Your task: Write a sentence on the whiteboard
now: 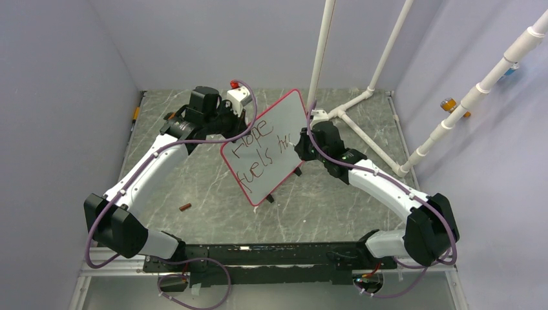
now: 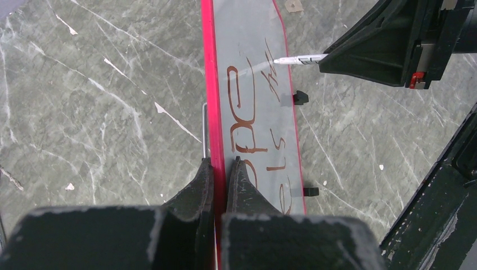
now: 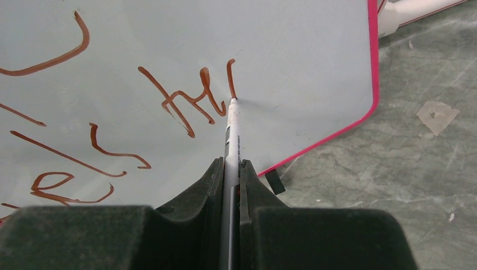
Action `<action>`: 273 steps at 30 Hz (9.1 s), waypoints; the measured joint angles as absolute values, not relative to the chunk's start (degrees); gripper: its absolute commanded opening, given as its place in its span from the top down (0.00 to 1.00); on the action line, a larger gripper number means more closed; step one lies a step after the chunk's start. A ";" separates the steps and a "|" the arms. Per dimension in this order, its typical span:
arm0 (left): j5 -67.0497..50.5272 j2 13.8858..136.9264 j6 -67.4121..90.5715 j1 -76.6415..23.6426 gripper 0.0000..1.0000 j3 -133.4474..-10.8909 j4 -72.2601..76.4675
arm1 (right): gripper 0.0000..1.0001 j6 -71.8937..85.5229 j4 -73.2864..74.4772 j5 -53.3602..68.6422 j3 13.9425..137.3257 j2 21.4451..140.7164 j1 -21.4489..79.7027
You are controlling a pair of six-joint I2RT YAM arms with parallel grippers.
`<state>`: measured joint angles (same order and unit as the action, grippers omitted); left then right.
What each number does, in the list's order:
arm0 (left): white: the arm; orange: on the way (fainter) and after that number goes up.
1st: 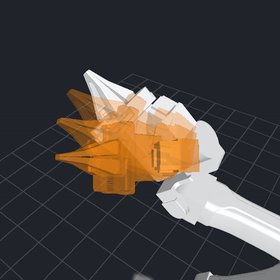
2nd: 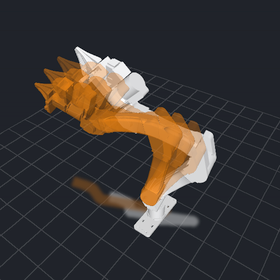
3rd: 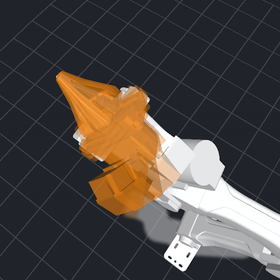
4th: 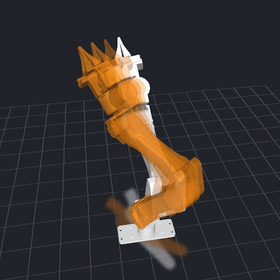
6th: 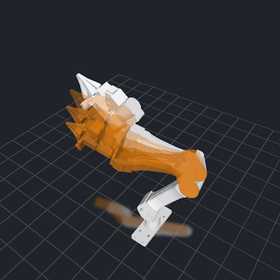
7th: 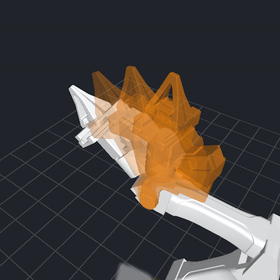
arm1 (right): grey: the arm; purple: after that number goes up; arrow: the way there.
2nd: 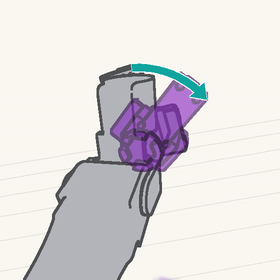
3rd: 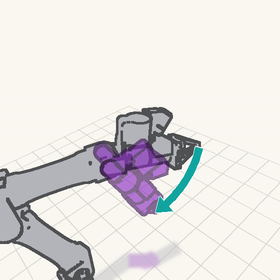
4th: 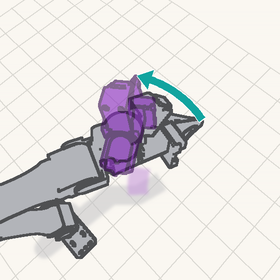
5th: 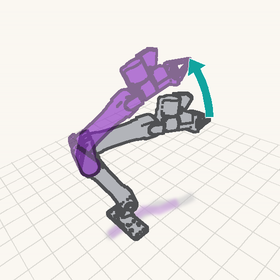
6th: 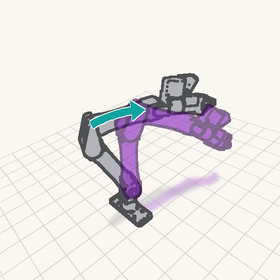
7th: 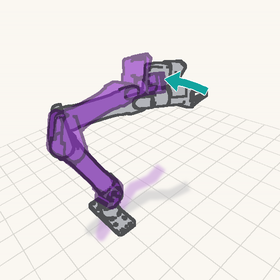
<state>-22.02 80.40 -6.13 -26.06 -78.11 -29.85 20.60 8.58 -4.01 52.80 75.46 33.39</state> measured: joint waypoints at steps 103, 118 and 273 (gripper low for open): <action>-22.44 80.40 -6.13 -26.09 1.00 -78.11 -29.80 | 1.00 20.95 14.09 -10.50 60.93 79.53 32.71; -22.22 80.38 -6.11 -26.06 1.00 -78.11 -29.85 | 1.00 20.51 14.13 -12.12 64.45 81.71 31.20; -23.07 79.59 -6.13 -26.72 1.00 -78.08 -30.33 | 1.00 21.69 9.39 -8.97 60.38 81.01 23.33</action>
